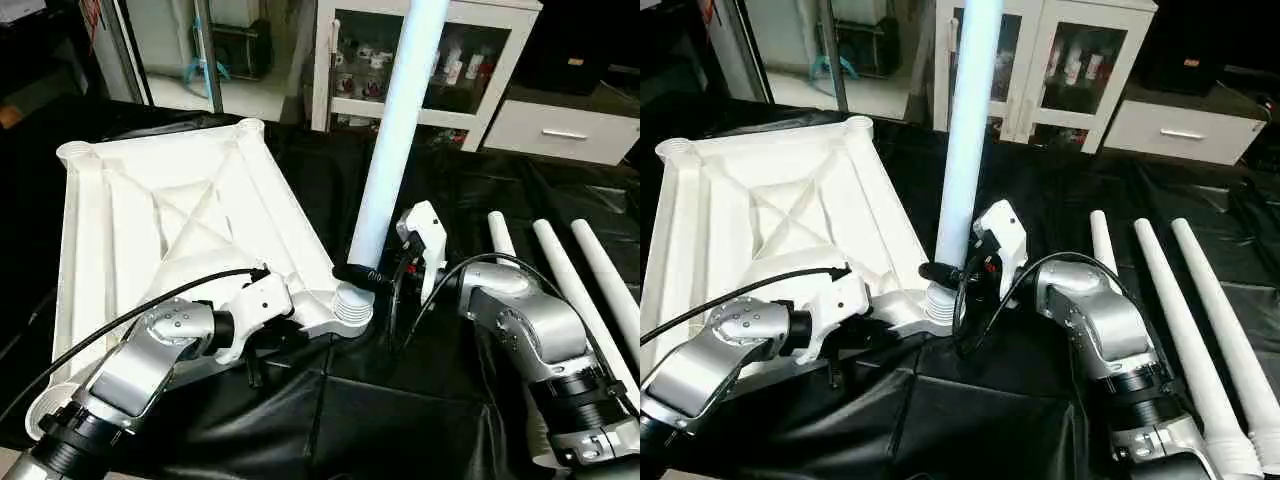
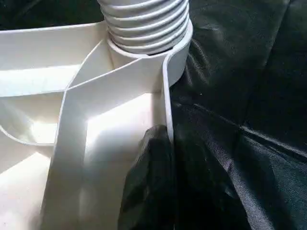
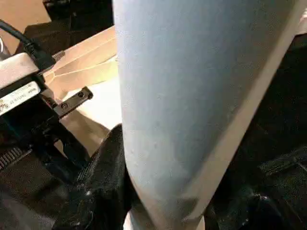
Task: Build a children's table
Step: Insert table leg to table base
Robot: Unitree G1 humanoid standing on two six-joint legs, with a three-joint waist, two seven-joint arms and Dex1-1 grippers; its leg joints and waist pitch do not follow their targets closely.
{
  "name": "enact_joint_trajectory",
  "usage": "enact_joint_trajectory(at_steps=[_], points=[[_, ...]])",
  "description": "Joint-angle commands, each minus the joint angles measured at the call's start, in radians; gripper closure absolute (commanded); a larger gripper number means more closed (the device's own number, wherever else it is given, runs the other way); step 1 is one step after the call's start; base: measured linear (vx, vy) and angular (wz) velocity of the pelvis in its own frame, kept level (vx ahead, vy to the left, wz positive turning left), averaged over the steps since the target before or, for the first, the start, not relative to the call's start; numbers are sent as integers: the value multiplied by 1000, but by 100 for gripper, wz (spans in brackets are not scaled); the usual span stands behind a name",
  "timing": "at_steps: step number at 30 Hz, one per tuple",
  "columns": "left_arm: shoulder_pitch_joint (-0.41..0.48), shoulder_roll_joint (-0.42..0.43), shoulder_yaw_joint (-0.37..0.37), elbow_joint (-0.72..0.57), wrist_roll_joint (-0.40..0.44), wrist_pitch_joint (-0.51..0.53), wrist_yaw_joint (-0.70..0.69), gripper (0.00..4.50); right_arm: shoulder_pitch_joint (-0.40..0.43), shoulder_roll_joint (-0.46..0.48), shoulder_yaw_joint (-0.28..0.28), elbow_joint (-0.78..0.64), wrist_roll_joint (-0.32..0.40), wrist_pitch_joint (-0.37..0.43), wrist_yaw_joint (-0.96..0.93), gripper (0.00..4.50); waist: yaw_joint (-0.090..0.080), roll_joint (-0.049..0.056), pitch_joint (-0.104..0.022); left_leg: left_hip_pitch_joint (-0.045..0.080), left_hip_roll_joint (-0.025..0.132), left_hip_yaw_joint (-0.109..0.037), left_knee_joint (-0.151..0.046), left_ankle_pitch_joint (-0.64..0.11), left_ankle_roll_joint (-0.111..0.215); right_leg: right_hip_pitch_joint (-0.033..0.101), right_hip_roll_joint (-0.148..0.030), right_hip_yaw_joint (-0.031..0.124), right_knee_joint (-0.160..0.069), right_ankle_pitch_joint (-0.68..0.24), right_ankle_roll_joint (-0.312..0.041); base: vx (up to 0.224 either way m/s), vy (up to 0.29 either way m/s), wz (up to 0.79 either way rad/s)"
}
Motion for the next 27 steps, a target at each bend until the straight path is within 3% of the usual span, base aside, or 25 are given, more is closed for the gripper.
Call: enact_joint_trajectory(at_steps=[1,11,13,15,16,18,20,24,27], points=[[0,-5,-13,1,-11,-18,-24,450,12,-2,-11,61,-19,9,-35,266,-2,2,-44,32,78,-39,-91,-236,-51,0,-65,42,-78,-122,-208,0,0,0],[-1,-4,-10,8,-8,-23,-20,450,42,2,-51,83,-14,-13,-58,266,0,2,-45,32,78,-38,-93,-246,-57,-1,-65,43,-78,-118,-203,0,0,0],[-8,-10,-4,23,-2,-31,-11,450,102,2,-82,46,-4,-31,-76,266,4,7,-44,35,80,-38,-94,-255,-63,-3,-65,44,-81,-119,-198,0,0,0],[-10,-11,-3,26,-1,-32,-8,450,116,1,-84,38,-6,-38,-78,266,5,4,-45,32,79,-39,-96,-253,-62,0,-63,43,-80,-112,-191,0,0,0],[-11,-13,-2,28,0,-32,-7,450,136,3,-88,27,-3,-46,-84,266,4,12,-44,32,78,-41,-96,-270,-66,-2,-65,43,-80,-129,-190,0,0,0],[-13,-14,-1,30,1,-33,-6,450,155,9,-95,16,3,-53,-93,266,3,7,-42,33,79,-41,-98,-293,-69,-4,-65,44,-85,-156,-188,0,0,0],[-15,-13,0,32,2,-34,-5,450,172,15,-99,6,3,-63,-102,266,4,10,-43,35,79,-42,-99,-314,-75,-7,-66,45,-89,-191,-181,0,0,0],[-22,-12,2,39,4,-35,-6,450,212,27,-98,-18,-6,-89,-118,267,5,17,-43,34,80,-44,-102,-311,-81,-7,-64,44,-87,-172,-175,0,0,0],[-25,-12,3,42,5,-36,-5,450,222,22,-85,-29,-19,-98,-118,267,5,16,-44,34,80,-42,-101,-307,-79,-7,-64,44,-87,-151,-178,0,0,0]])
